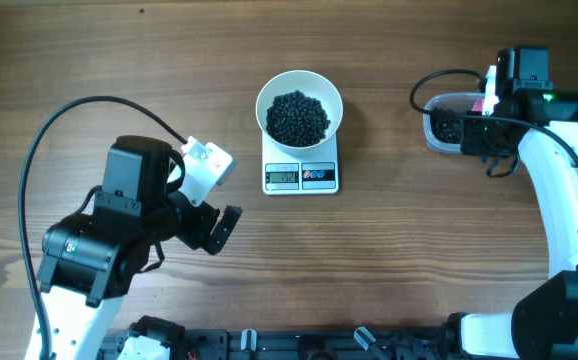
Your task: Scoop item into bowl and weigh 150g on scale
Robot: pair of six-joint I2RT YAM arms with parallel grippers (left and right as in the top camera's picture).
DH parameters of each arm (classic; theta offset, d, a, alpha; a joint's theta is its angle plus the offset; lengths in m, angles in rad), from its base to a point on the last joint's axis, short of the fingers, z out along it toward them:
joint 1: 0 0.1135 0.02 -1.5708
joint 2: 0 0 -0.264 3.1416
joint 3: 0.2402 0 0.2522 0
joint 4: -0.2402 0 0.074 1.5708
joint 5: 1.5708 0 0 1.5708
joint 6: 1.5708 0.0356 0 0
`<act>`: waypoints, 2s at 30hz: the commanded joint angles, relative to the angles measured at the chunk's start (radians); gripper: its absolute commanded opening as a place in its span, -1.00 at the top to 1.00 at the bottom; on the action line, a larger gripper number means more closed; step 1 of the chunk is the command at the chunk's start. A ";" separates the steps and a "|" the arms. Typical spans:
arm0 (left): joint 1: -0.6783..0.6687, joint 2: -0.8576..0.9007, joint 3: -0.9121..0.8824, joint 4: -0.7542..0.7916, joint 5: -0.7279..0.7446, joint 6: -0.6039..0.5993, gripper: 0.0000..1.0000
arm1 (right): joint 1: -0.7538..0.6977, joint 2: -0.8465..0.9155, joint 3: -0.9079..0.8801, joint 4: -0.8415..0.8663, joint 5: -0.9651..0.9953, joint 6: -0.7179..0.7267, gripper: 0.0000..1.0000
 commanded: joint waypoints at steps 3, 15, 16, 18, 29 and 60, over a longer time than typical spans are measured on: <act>0.007 0.000 0.018 0.002 0.016 0.021 -1.00 | 0.005 -0.019 -0.002 0.006 0.022 -0.009 0.91; 0.007 0.000 0.018 0.002 0.016 0.020 -1.00 | 0.005 -0.019 -0.002 0.007 0.021 -0.009 0.91; 0.007 0.000 0.018 0.002 0.016 0.021 -1.00 | 0.005 -0.019 -0.002 0.007 0.022 -0.009 0.91; 0.007 0.000 0.018 0.003 0.016 0.020 -1.00 | 0.005 -0.019 -0.002 0.009 0.022 -0.009 0.91; 0.007 0.000 0.018 0.002 0.016 0.021 -1.00 | 0.005 -0.019 -0.002 0.010 0.022 -0.009 0.91; 0.007 0.000 0.018 0.002 0.016 0.021 -1.00 | 0.005 -0.019 -0.002 0.024 0.105 -0.009 0.91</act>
